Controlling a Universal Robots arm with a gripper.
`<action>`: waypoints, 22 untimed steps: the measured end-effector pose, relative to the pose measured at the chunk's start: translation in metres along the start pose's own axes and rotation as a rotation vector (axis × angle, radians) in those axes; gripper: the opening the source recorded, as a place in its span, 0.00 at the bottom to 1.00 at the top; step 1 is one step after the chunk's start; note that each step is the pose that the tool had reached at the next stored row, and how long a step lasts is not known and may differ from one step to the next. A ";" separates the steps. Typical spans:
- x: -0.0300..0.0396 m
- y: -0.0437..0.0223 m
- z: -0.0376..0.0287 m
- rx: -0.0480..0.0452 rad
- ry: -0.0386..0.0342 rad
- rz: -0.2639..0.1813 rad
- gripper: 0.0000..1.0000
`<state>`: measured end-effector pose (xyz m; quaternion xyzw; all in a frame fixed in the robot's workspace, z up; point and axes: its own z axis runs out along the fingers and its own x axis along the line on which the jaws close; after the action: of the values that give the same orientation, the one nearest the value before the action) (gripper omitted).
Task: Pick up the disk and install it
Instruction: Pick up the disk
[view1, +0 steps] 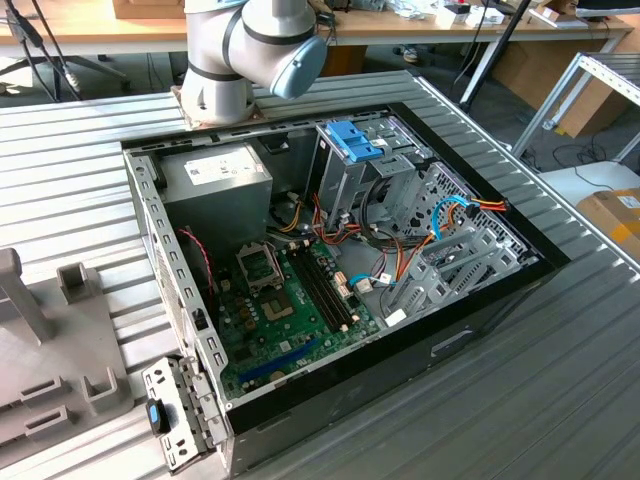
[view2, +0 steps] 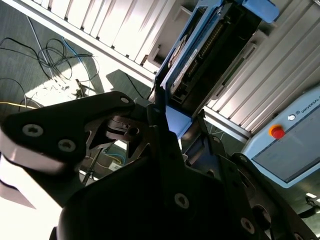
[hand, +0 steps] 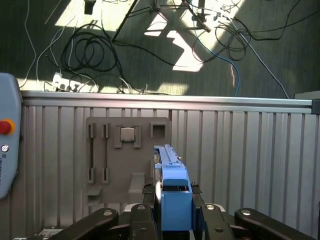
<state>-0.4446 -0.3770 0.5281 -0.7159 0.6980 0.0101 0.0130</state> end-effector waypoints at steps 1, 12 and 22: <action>0.0001 -0.0037 0.0000 0.0000 0.0000 0.000 0.37; 0.0003 -0.0407 0.0002 -0.0001 0.0000 0.000 0.37; 0.0003 -0.0675 0.0002 -0.0002 0.0001 0.000 0.37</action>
<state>-0.3770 -0.3756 0.5282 -0.7160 0.6979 0.0102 0.0129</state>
